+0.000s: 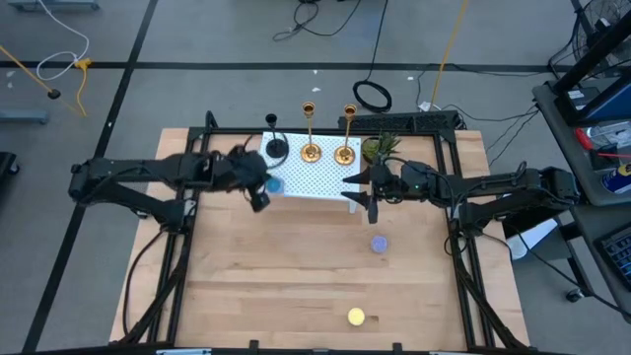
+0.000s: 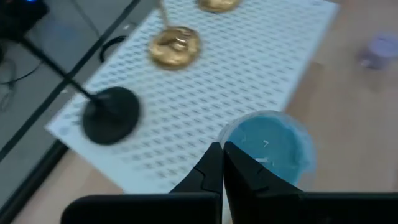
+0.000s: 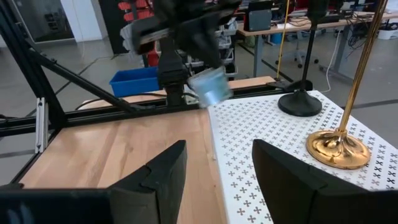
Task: Pick & Place candle stick holders
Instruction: Put the blue candle on the shelf
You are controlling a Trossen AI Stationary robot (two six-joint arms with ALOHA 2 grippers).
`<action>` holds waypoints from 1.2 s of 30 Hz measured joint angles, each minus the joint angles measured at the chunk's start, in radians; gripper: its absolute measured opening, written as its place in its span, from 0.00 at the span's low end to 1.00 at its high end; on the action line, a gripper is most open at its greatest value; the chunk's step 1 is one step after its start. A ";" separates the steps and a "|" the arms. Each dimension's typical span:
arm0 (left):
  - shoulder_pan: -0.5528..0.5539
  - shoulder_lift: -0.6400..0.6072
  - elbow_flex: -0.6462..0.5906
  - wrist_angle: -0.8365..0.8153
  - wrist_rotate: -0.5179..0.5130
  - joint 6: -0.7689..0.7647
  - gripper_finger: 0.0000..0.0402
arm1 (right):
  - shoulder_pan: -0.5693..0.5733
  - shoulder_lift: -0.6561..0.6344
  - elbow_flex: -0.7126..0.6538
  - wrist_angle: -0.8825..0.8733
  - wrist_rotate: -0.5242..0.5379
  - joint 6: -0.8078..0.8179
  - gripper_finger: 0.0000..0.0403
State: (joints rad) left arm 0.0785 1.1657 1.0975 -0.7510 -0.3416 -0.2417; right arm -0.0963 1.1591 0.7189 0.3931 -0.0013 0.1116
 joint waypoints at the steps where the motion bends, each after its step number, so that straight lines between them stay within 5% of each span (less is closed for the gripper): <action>1: 0.023 0.004 0.007 -0.006 0.000 0.009 0.01 | 0.000 0.000 0.000 0.000 0.000 0.000 0.45; 16: 0.201 0.120 0.002 -0.047 0.086 0.028 0.01 | 0.000 0.000 0.000 -0.002 0.000 0.000 0.45; 32: 0.216 0.118 0.002 -0.053 0.123 0.029 0.19 | 0.000 0.000 0.000 -0.002 0.000 0.000 0.45; 36: 0.213 0.110 0.002 -0.055 0.053 0.030 0.23 | 0.000 0.000 0.000 -0.003 0.000 -0.001 0.45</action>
State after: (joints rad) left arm 0.2916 1.2753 1.0992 -0.8062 -0.2888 -0.2121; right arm -0.0963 1.1591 0.7193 0.3905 -0.0017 0.1111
